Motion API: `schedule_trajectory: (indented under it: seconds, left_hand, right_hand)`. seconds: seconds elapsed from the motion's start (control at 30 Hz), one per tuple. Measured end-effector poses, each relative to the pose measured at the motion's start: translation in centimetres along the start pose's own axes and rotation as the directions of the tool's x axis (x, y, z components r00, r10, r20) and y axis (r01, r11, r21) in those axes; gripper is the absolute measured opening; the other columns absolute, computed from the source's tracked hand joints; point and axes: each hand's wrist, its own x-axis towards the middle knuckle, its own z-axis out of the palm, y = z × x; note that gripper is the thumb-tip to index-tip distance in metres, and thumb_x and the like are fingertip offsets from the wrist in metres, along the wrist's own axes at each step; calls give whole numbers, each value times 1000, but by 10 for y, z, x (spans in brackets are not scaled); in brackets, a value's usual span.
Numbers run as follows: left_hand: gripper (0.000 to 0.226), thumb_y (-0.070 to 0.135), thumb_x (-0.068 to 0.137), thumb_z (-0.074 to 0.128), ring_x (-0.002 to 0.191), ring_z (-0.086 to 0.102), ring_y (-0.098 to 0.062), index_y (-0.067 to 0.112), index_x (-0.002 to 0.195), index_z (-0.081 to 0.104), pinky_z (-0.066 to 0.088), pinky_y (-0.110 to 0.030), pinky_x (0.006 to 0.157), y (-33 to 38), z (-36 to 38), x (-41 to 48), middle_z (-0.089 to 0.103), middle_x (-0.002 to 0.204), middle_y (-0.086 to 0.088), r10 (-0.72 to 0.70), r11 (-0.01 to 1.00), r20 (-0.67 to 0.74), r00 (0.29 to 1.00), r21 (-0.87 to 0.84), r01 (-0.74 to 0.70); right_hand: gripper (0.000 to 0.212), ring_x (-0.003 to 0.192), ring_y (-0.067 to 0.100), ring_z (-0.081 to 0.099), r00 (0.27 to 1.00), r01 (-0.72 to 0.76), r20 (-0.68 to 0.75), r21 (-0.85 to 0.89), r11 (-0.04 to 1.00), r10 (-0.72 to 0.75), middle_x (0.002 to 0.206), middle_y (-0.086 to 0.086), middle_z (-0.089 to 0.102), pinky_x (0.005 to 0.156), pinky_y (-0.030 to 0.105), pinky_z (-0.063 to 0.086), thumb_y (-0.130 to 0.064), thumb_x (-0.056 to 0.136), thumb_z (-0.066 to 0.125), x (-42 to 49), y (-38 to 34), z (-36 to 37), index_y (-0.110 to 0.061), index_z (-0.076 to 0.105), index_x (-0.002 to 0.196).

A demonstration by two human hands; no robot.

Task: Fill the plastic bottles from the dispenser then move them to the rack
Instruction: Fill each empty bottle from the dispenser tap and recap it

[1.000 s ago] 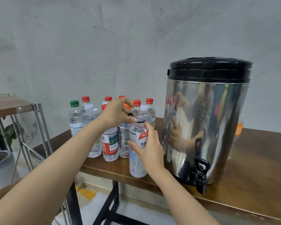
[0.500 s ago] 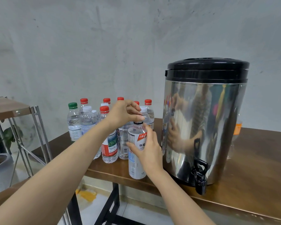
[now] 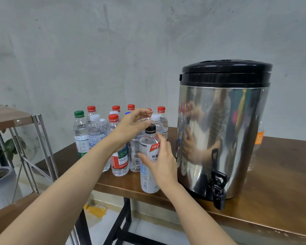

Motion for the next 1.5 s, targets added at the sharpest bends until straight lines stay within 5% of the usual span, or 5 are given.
schedule_trajectory:
  seconds: [0.53,0.7,1.2,1.33,1.5]
  left_hand:
    - [43,53,98,41,101,60,-3,18,121,52,43,-23,88,8,21,0,72,101,3,-132,987,-125,983,-105,119]
    - [48,34,80,79,85,66,-13,17,115,52,52,-26,78,0,22,-4,69,89,-4,-84,993,-212,974,66,100]
    - [25,23,99,57,104,60,-2,23,122,49,44,-5,78,-12,24,-19,66,107,10,29,998,-189,981,69,-17]
    - [22,25,101,51,114,54,-6,24,123,53,42,-13,94,-35,23,-39,60,121,7,200,974,-391,898,181,-138]
    - [33,28,100,50,127,42,-15,19,132,50,30,-19,104,-93,24,-76,50,133,4,195,950,-587,786,311,-3]
  right_hand:
    - [85,125,12,51,1000,-26,14,0,1000,26,142,-10,43,92,30,46,-54,81,72,-1,-2,-1,-38,23,148]
    - [84,124,12,51,1000,-11,13,-3,1000,11,141,-10,43,89,28,45,-56,80,71,-1,-1,-2,-38,24,148]
    - [100,139,11,37,994,-36,109,136,990,21,157,-14,28,104,39,41,-49,82,72,-4,2,-2,-49,-1,151]
    - [113,140,11,33,991,-45,121,-36,998,49,155,-12,23,103,41,47,-48,83,73,-31,18,4,-54,-21,144]
    - [109,136,10,38,993,-31,112,-83,996,40,151,-11,29,106,36,44,-38,88,70,-49,37,15,-54,-23,143]
